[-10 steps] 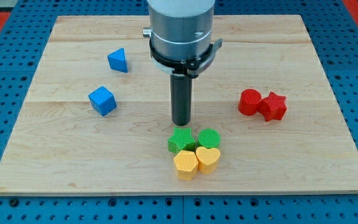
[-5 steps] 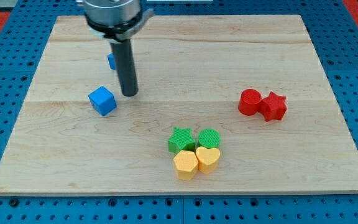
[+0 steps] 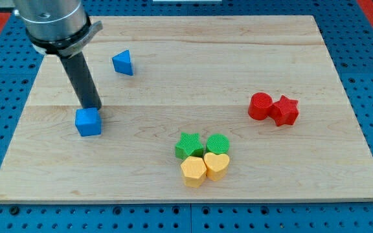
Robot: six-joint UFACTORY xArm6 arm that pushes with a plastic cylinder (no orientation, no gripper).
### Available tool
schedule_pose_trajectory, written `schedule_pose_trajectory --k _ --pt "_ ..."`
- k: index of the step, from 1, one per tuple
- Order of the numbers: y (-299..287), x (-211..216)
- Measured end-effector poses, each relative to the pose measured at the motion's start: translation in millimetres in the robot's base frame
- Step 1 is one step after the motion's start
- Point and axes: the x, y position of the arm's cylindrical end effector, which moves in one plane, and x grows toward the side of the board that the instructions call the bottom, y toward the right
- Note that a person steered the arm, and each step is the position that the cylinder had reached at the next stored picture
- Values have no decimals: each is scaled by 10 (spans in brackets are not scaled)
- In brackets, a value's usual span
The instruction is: Move the blue cube to the bottom left
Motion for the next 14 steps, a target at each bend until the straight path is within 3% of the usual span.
schedule_pose_trajectory --k 5,11,14 --pt "229 692" --pt "-538 612" --pt "-566 766"
